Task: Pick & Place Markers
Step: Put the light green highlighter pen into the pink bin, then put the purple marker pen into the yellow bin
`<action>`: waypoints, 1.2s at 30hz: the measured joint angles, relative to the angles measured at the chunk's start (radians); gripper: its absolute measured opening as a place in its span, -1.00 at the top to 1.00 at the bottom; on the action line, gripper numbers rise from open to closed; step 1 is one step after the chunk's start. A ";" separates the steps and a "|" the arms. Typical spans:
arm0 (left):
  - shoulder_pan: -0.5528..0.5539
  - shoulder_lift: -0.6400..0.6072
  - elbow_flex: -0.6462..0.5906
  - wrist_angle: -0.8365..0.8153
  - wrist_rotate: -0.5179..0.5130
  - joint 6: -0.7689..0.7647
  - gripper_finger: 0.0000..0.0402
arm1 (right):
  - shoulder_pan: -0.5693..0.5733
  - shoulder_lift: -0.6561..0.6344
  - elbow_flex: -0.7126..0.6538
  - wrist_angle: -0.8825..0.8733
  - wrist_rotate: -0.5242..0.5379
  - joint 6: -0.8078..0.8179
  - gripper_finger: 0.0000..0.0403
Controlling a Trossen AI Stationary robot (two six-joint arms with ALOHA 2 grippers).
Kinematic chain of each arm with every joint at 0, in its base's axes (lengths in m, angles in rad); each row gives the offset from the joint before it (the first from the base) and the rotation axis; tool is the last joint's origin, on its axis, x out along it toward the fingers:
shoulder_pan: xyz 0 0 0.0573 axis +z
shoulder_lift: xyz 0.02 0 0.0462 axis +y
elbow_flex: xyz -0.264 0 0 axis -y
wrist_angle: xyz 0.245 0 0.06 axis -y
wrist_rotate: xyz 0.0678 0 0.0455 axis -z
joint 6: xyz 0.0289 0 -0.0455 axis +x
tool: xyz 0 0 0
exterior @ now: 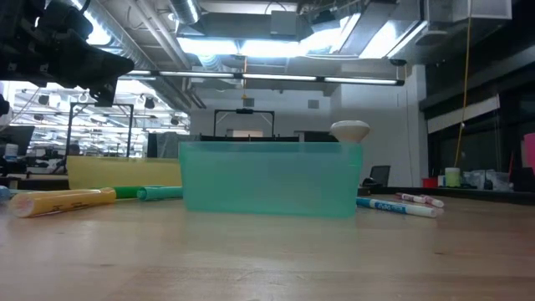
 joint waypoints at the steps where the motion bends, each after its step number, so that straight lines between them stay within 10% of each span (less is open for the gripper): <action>1: 0.000 0.000 0.000 0.000 0.000 0.000 0.94 | 0.000 0.000 -0.002 0.007 -0.002 0.001 0.68; 8: 0.000 0.000 0.000 0.000 0.000 0.000 0.94 | 0.000 0.000 -0.005 0.019 -0.051 0.001 0.63; 20: 0.000 0.000 0.000 0.000 0.000 0.000 0.96 | 0.000 -0.020 -0.006 0.025 -0.083 0.057 -0.13; 36: 0.000 0.000 0.000 0.000 0.000 0.000 0.94 | -0.077 -0.258 0.000 0.077 -0.024 0.285 -0.17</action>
